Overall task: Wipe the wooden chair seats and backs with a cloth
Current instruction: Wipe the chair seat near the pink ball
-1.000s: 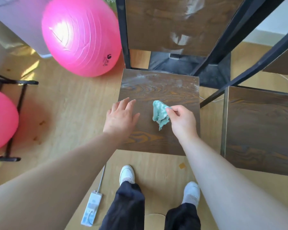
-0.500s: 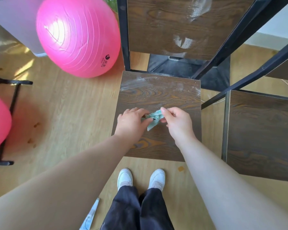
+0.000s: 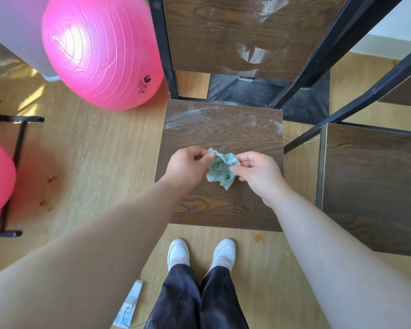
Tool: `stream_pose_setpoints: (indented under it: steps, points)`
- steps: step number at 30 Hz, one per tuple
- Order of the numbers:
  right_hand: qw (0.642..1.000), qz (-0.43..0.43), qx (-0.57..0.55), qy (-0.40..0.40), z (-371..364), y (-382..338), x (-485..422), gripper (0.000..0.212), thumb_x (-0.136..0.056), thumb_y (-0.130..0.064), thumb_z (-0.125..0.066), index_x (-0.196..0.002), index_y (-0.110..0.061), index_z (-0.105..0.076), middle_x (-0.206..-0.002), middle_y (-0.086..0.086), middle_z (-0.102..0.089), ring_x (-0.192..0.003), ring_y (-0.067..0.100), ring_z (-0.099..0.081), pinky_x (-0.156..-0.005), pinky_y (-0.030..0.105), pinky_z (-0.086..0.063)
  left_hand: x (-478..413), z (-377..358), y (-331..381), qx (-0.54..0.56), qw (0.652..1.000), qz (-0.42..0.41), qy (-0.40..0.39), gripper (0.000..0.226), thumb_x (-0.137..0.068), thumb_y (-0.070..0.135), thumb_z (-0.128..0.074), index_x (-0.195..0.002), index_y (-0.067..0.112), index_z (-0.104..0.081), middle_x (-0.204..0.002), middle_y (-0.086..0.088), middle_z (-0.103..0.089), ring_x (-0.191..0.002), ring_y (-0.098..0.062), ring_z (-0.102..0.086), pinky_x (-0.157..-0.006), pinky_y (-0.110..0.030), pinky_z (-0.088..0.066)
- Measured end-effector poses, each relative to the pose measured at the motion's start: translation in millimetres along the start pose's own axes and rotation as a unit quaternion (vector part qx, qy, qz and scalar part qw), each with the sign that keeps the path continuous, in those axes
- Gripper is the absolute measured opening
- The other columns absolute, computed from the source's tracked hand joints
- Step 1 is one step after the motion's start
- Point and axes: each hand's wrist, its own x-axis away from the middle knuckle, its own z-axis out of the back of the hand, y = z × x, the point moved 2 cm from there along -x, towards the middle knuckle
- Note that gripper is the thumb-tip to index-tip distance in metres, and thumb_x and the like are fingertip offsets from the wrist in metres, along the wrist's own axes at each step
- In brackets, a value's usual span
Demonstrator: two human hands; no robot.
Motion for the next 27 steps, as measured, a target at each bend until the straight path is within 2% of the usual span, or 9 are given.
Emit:
stream_pose_setpoints:
  steps: [4, 6, 8, 11, 14, 18, 20, 24, 27]
  points:
    - [0.982, 0.010, 0.190, 0.021, 7, 9, -6, 0.035, -0.090, -0.018, -0.062, -0.123, -0.025, -0.065, -0.100, -0.006, -0.067, -0.090, 0.012, -0.062, -0.076, 0.024, -0.048, -1, 1, 8, 0.002, 1.000, -0.003, 0.001, 0.019, -0.095, 0.044, -0.061, -0.089, 0.027, -0.067, -0.066, 0.013, -0.054, -0.053, -0.006, -0.046, -0.050, -0.021, -0.035]
    - [0.958, 0.020, 0.285, 0.039, 7, 16, -10, 0.038, -0.093, -0.018, -0.054, -0.130, -0.020, -0.061, -0.114, 0.001, -0.065, -0.102, 0.019, -0.059, -0.082, 0.029, -0.048, 2, 1, 14, -0.029, 0.999, -0.022, -0.018, 0.018, -0.096, 0.043, -0.060, -0.089, 0.028, -0.067, -0.070, 0.013, -0.056, -0.058, -0.005, -0.049, -0.049, -0.017, -0.036]
    - [0.940, 0.023, 0.331, 0.074, 6, 24, -14, 0.037, -0.096, -0.018, -0.048, -0.130, -0.017, -0.061, -0.125, 0.005, -0.060, -0.115, 0.025, -0.053, -0.088, 0.035, -0.048, 8, 0, 19, -0.071, 0.995, -0.053, -0.042, 0.020, -0.096, 0.042, -0.060, -0.082, 0.029, -0.065, -0.069, 0.012, -0.056, -0.059, -0.004, -0.048, -0.045, -0.011, -0.035]
    - [0.939, 0.011, 0.325, 0.117, 5, 36, -17, 0.033, -0.098, -0.019, -0.046, -0.125, -0.015, -0.065, -0.119, 0.006, -0.057, -0.118, 0.028, -0.046, -0.084, 0.038, -0.049, 14, 1, 22, -0.090, 0.991, -0.083, -0.046, 0.023, -0.096, 0.041, -0.060, -0.075, 0.032, -0.061, -0.068, 0.011, -0.056, -0.060, -0.005, -0.049, -0.049, -0.009, -0.037]
    - [0.941, 0.007, 0.316, 0.121, 4, 50, -19, 0.025, -0.096, -0.022, -0.053, -0.112, -0.018, -0.070, -0.110, 0.005, -0.052, -0.110, 0.028, -0.045, -0.075, 0.035, -0.048, 14, 8, 23, -0.086, 0.992, -0.092, -0.028, 0.021, -0.096, 0.041, -0.061, -0.080, 0.029, -0.065, -0.068, 0.011, -0.058, -0.063, -0.005, -0.051, -0.051, -0.011, -0.036]
    - [0.959, 0.011, 0.260, 0.115, 9, 56, -22, 0.014, -0.094, -0.026, -0.061, -0.098, -0.018, -0.072, -0.112, -0.001, -0.050, -0.097, 0.021, -0.052, -0.074, 0.028, -0.042, 7, 18, 22, -0.094, 0.992, -0.087, 0.001, 0.020, -0.096, 0.040, -0.061, -0.083, 0.027, -0.067, -0.064, 0.012, -0.056, -0.057, -0.005, -0.049, -0.050, -0.016, -0.035]
    - [0.965, 0.020, 0.234, 0.120, 17, 49, -25, 0.014, -0.095, -0.026, -0.060, -0.097, -0.016, -0.070, -0.113, -0.003, -0.050, -0.089, 0.016, -0.052, -0.074, 0.025, -0.037, 1, 23, 21, -0.104, 0.992, -0.074, 0.021, 0.022, -0.097, 0.040, -0.060, -0.085, 0.023, -0.068, -0.061, 0.011, -0.053, -0.052, -0.006, -0.045, -0.048, -0.020, -0.033]
    - [0.964, 0.059, 0.218, 0.143, 40, 21, -32, 0.012, -0.098, -0.022, -0.055, -0.102, -0.016, -0.065, -0.111, -0.005, -0.051, -0.089, 0.013, -0.050, -0.078, 0.024, -0.037, -10, 34, 27, -0.101, 0.992, -0.054, 0.049, 0.022, -0.097, 0.040, -0.059, -0.089, 0.021, -0.068, -0.059, 0.010, -0.050, -0.048, -0.006, -0.043, -0.044, -0.017, -0.031]
    - [0.958, 0.097, 0.208, 0.170, 55, -9, -35, 0.012, -0.099, -0.022, -0.052, -0.102, -0.019, -0.063, -0.105, -0.004, -0.060, -0.085, 0.014, -0.059, -0.075, 0.030, -0.047, -18, 44, 42, -0.067, 0.994, -0.057, 0.062, 0.018, -0.097, 0.039, -0.061, -0.090, 0.024, -0.067, -0.066, 0.012, -0.055, -0.054, -0.004, -0.047, -0.045, -0.014, -0.033]
